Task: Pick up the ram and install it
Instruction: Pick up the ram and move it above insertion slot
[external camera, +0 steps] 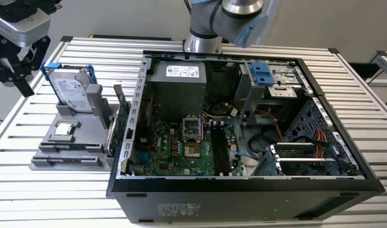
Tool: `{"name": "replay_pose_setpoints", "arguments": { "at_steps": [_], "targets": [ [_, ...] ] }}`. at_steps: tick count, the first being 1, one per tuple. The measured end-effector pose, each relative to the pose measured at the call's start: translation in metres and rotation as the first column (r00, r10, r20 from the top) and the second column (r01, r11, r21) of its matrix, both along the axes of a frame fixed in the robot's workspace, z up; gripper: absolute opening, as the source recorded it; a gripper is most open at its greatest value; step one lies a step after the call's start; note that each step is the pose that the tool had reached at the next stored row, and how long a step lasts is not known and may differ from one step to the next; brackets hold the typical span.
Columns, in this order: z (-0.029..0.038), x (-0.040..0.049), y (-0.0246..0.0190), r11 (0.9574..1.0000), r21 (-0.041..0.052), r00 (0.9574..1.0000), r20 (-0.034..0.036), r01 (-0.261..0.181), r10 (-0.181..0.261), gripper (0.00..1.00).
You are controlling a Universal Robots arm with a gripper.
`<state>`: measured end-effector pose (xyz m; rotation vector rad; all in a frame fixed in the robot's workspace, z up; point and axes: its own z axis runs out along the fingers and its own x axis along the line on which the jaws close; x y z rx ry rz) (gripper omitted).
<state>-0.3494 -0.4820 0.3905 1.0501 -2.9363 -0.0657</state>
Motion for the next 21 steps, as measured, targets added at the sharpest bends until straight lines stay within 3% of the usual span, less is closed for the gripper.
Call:
{"name": "replay_pose_setpoints", "arguments": {
  "at_steps": [10,21],
  "targets": [
    [0.0,-0.0001,0.0001,0.9958,0.0,0.9958,0.0,-0.091,0.091,0.0],
    [0.0,0.0,0.0,0.9816,-0.0001,0.9816,0.0001,-0.191,0.191,0.0]
  ]
}}
